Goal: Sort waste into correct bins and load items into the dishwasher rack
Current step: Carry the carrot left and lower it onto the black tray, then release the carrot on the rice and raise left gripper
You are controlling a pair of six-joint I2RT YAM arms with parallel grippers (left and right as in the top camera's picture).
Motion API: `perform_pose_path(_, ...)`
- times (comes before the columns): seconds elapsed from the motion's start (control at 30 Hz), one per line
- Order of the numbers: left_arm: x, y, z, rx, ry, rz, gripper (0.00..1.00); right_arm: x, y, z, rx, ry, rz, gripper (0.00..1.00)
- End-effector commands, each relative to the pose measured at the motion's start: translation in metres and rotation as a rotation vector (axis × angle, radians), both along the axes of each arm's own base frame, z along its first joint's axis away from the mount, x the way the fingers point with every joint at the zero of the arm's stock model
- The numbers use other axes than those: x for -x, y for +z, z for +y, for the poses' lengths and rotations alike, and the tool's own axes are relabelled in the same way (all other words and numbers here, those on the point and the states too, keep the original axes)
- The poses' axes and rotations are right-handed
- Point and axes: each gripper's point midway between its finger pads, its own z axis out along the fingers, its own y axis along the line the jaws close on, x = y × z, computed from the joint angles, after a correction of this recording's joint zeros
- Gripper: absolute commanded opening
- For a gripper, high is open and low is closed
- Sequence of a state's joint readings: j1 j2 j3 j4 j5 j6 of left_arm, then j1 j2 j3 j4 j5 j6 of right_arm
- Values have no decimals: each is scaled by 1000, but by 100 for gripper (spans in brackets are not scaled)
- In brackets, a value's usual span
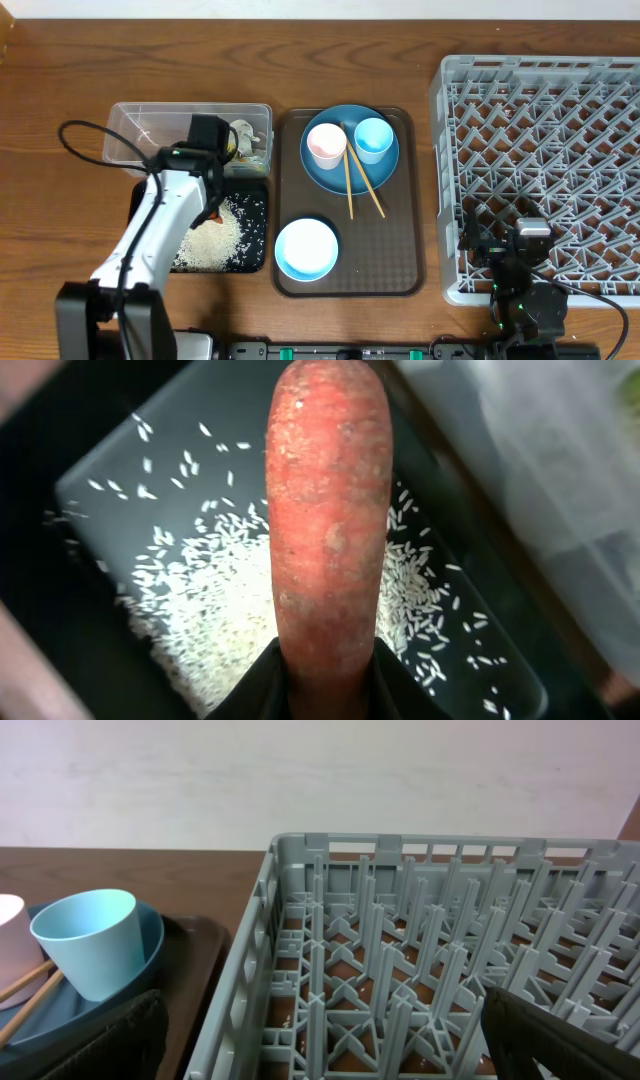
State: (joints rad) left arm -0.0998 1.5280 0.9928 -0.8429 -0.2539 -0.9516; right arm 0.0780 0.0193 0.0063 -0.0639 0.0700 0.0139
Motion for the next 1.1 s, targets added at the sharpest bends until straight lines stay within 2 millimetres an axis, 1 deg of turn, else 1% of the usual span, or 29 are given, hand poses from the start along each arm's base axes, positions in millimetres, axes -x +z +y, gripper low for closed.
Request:
perform_pose_path(0.0, 10, -17, 1, 17, 80, 9, 22, 0, -1, -3, 8, -13, 3, 99)
perform_pose_path(0.1, 13, -28, 1, 20, 101, -5, 24, 0, -1, -3, 8, -13, 4, 99)
perform_pose_path(0.17, 13, -31, 1, 21, 101, -11, 30, 0, -1, -3, 8, -13, 3, 98)
perform_pose_path(0.33, 7, -30, 0, 24, 100, -33, 32, 0, -1, -3, 8, -13, 3, 99)
perform_pose_path(0.43, 7, -30, 0, 24, 100, -33, 41, 0, -1, -3, 8, -13, 4, 99)
perform_pose_path(0.53, 4, -27, 0, 20, 62, -35, 44, 0, -1, -3, 8, -13, 4, 99)
perform_pose_path(0.63, -6, -9, -1, 16, -29, -61, 44, 0, -1, -3, 8, -13, 4, 99)
perform_pose_path(0.7, -11, 12, -6, 32, -94, -94, 44, 0, -1, -3, 8, -13, 4, 99)
perform_pose_path(0.73, -15, 25, -12, 59, -143, -122, 44, 0, -1, -3, 8, -13, 4, 99)
perform_pose_path(0.8, -23, 48, -32, 139, -281, -187, 45, 0, -1, -3, 8, -13, 4, 99)
perform_pose_path(0.87, -25, 75, -56, 239, -411, -270, 52, 0, -1, -3, 8, -13, 4, 99)
perform_pose_path(0.93, -20, 99, -79, 341, -521, -349, 59, 0, -1, -3, 8, -13, 4, 99)
perform_pose_path(0.97, -16, 108, -87, 379, -552, -378, 62, 0, -1, -3, 8, -13, 4, 99)
perform_pose_path(1.07, 0, 127, -103, 465, -602, -421, 63, 0, -1, -3, 8, -13, 4, 99)
